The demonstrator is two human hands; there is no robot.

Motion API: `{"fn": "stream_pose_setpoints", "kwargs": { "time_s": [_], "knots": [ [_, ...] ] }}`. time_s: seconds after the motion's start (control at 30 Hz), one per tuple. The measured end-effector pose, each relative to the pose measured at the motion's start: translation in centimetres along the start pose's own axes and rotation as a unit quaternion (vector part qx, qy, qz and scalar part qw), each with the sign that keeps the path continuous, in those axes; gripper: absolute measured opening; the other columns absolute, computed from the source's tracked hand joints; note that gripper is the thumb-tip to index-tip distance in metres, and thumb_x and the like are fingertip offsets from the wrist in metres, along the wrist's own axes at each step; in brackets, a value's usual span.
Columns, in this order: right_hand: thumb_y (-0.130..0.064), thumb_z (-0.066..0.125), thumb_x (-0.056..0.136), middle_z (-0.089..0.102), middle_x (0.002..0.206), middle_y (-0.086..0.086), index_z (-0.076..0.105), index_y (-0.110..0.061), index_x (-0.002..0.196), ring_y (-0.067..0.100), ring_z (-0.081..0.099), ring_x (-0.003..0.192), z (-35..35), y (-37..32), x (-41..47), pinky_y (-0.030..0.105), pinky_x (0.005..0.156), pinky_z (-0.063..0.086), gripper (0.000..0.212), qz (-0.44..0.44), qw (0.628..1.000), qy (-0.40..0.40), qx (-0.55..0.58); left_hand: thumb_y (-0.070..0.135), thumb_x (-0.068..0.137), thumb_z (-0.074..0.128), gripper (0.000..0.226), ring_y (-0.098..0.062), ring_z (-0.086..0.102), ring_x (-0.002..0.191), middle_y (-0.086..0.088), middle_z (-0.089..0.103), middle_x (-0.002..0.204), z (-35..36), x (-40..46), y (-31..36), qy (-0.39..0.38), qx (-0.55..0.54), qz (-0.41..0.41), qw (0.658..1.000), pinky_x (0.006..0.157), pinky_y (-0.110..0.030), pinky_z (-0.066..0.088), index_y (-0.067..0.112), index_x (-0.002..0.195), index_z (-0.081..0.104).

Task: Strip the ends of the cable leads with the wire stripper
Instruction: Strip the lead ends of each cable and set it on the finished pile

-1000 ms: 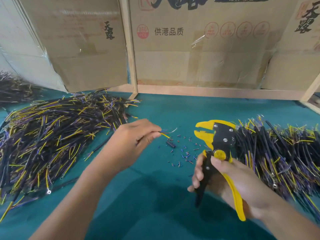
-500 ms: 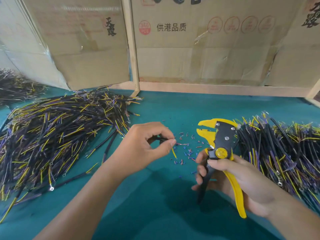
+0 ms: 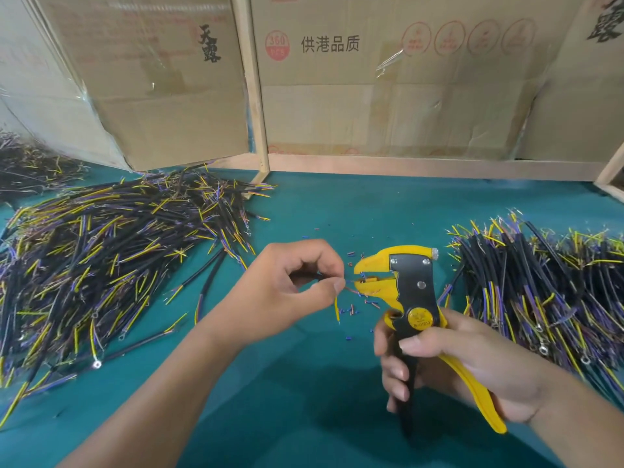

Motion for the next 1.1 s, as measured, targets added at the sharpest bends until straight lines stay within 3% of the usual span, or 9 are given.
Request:
{"fn": "stream_pose_setpoints", "kwargs": {
  "time_s": [0.4, 0.77, 0.93, 1.1],
  "knots": [
    [-0.036, 0.073, 0.089, 0.050, 0.076, 0.013, 0.063, -0.002, 0.098, 0.031, 0.052, 0.072, 0.4, 0.3, 0.0, 0.053, 0.080, 0.051, 0.036, -0.003, 1.000, -0.011, 0.005, 0.007, 0.093, 0.061, 0.013, -0.001, 0.041, 0.062, 0.016, 0.052, 0.071, 0.8, 0.1, -0.5, -0.012, -0.042, -0.017, 0.999, 0.059, -0.013, 0.035, 0.012, 0.082, 0.055],
    [-0.041, 0.074, 0.088, 0.035, 0.063, 0.010, 0.052, -0.006, 0.074, 0.023, 0.039, 0.054, 0.5, 0.4, 0.1, 0.041, 0.060, 0.046, 0.043, -0.019, 1.000, 0.007, 0.014, 0.027, 0.095, 0.059, 0.020, -0.002, 0.039, 0.063, 0.013, 0.048, 0.072, 0.9, 0.1, -1.1, -0.033, -0.029, -0.034, 0.998, 0.060, -0.011, 0.034, 0.009, 0.088, 0.056],
    [-0.046, 0.075, 0.084, 0.027, 0.055, 0.005, 0.043, -0.010, 0.066, 0.018, 0.027, 0.043, 0.0, 0.4, 0.1, 0.029, 0.047, 0.034, 0.051, -0.025, 0.997, 0.076, -0.007, 0.034, 0.094, 0.058, 0.027, -0.007, 0.037, 0.064, -0.005, 0.048, 0.071, 0.9, 0.1, -1.7, -0.043, -0.020, -0.053, 0.997, 0.058, -0.017, 0.032, 0.007, 0.089, 0.058],
    [-0.048, 0.076, 0.081, 0.025, 0.054, 0.003, 0.041, -0.012, 0.065, 0.016, 0.023, 0.040, -0.2, 0.6, 0.0, 0.025, 0.045, 0.031, 0.053, -0.017, 0.994, 0.104, -0.005, 0.040, 0.094, 0.057, 0.021, -0.003, 0.034, 0.061, 0.017, 0.048, 0.068, 0.8, 0.0, -1.9, -0.046, 0.010, -0.046, 0.998, 0.057, -0.014, 0.029, 0.022, 0.084, 0.063]
  ]
}}
Point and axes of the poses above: each hand's wrist, its own x-axis towards the middle knuckle, its own z-axis out of the palm, y = z × x, the point moved 7 cm from there along x, towards the middle knuckle
